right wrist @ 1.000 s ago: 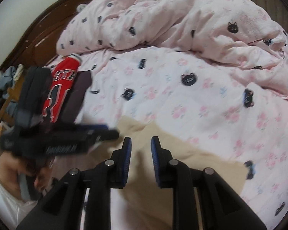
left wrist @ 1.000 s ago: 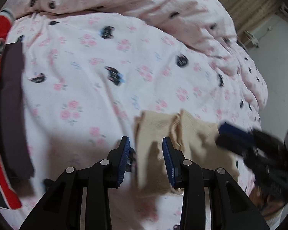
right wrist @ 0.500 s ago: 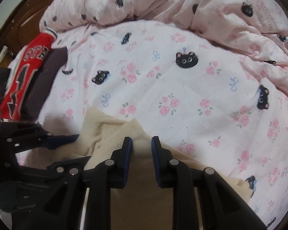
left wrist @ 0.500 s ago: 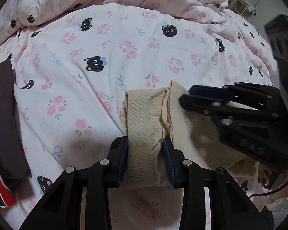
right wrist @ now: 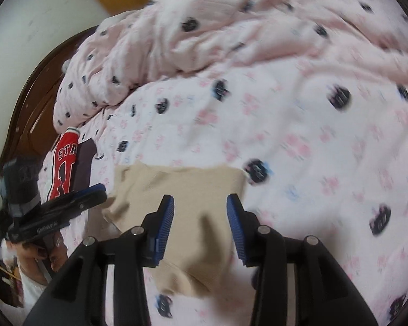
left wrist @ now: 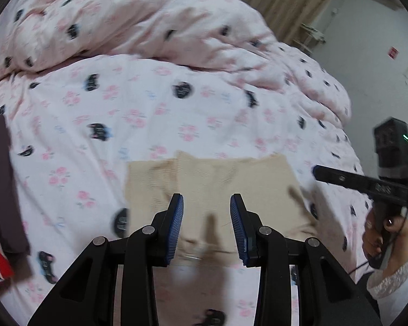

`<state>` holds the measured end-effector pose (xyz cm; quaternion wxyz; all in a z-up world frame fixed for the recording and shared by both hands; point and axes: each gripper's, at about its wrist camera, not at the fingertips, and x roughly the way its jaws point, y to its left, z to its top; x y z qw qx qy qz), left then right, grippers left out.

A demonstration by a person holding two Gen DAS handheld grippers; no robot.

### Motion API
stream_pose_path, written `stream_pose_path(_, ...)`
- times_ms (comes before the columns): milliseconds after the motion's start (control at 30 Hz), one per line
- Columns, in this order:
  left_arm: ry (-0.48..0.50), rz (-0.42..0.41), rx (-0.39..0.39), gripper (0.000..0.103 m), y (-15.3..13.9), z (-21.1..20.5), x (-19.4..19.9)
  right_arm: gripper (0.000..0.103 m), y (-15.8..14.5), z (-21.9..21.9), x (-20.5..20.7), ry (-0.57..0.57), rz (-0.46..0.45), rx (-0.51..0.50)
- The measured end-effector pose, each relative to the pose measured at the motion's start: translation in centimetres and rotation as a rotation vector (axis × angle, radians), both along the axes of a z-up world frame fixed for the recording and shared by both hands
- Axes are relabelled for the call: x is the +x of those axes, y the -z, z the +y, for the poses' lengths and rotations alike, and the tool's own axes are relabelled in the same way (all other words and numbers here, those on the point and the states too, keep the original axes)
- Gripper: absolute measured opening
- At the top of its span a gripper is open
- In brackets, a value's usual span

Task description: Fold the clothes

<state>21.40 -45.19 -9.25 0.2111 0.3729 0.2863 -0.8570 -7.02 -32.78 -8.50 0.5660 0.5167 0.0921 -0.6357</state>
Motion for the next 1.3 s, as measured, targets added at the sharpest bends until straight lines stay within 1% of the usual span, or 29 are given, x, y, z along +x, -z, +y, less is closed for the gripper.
stream_pose_path(100, 0.092, -0.042, -0.041, 0.031, 0.3, 3.1, -2.2, 0.043, 1.7, 1.9, -1.1, 0.023, -0.101, 0.015)
stream_pose_path(167, 0.141, -0.085, -0.07, 0.031, 1.0, 4.7, -3.5, 0.043, 2.8, 2.5, -0.9, 0.025, -0.128, 0.026)
stream_pose_path(233, 0.153, -0.118, -0.084, 0.031, 1.6, 5.3, -4.3, 0.043, 4.0, 3.0, -0.5, 0.024, -0.161, 0.037)
stream_pose_path(300, 0.148, -0.133, -0.073, 0.031, 2.1, 5.2, -4.8, 0.043, 4.9, 3.2, 0.1, 0.019, -0.179, 0.046)
stream_pose_path(333, 0.141, -0.141, -0.051, 0.031, 2.5, 4.9, -4.8, 0.043, 5.4, 3.3, 0.5, 0.016, -0.186, 0.051)
stream_pose_path(367, 0.133, -0.149, -0.023, 0.031, 3.0, 4.5, -4.8, 0.043, 5.7, 3.5, 0.8, 0.01, -0.182, 0.057)
stream_pose_path(433, 0.123, -0.161, 0.02, 0.031, 3.7, 4.1, -4.6, 0.041, 5.8, 3.9, 1.7, -0.009, -0.138, 0.072)
stream_pose_path(567, 0.133, -0.16, 0.015, 0.031, 3.6, 4.6, -4.3, 0.041, 5.5, 4.5, 3.0, -0.051, -0.057, 0.097)
stream_pose_path(633, 0.132, -0.139, 0.001, 0.031, 3.0, 4.7, -3.9, 0.042, 5.1, 4.6, 2.8, -0.048, -0.067, 0.073)
stream_pose_path(767, 0.107, -0.062, -0.03, 0.031, 1.2, 4.3, -2.9, 0.042, 4.4, 4.5, 1.8, -0.024, -0.102, 0.029)
stream_pose_path(800, 0.1, -0.054, -0.03, 0.031, 1.0, 4.0, -2.7, 0.043, 4.3, 4.3, 1.3, -0.009, -0.118, 0.02)
stream_pose_path(833, 0.091, -0.046, -0.029, 0.031, 0.9, 3.7, -2.4, 0.046, 4.4, 4.0, 0.8, 0.005, -0.135, 0.013)
stream_pose_path(967, 0.055, -0.066, -0.032, 0.031, 1.0, 2.4, -2.0, 0.047, 5.7, 2.7, -1.2, 0.045, -0.234, 0.001)
stream_pose_path(1033, 0.014, -0.057, -0.03, 0.031, 0.9, 1.2, -0.9, 0.047, 6.5, 2.0, -1.7, 0.054, -0.279, -0.008)
stream_pose_path(1167, -0.076, -0.033, -0.022, 0.031, 0.5, -1.4, 1.4, 0.047, 7.4, 0.7, -2.1, 0.059, -0.308, -0.019)
stream_pose_path(1300, -0.177, -0.009, 0.015, 0.031, 0.5, -4.1, 3.9, 0.047, 8.0, 0.1, -2.2, 0.052, -0.333, -0.032)
